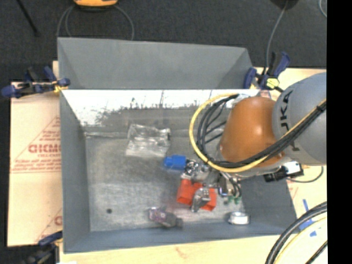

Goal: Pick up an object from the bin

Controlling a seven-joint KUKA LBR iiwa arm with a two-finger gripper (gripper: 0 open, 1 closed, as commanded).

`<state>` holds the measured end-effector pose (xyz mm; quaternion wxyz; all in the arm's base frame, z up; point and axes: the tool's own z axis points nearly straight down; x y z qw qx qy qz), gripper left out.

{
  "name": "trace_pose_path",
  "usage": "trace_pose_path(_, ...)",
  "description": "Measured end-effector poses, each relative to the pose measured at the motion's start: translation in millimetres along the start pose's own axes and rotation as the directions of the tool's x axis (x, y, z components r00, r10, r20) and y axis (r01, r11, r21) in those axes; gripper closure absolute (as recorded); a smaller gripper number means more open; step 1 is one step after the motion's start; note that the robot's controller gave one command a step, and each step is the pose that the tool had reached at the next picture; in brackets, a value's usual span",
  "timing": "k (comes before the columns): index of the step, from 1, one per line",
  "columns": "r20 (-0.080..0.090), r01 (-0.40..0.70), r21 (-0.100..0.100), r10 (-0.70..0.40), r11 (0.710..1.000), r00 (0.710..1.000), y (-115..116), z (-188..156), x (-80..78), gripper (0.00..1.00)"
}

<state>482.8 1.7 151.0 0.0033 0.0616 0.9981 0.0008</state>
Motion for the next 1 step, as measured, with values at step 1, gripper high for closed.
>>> trace_pose_path(1, -0.001, 0.003, 0.000, -0.003, 1.000, 1.000, 0.0, -7.9, -1.1, 1.00)
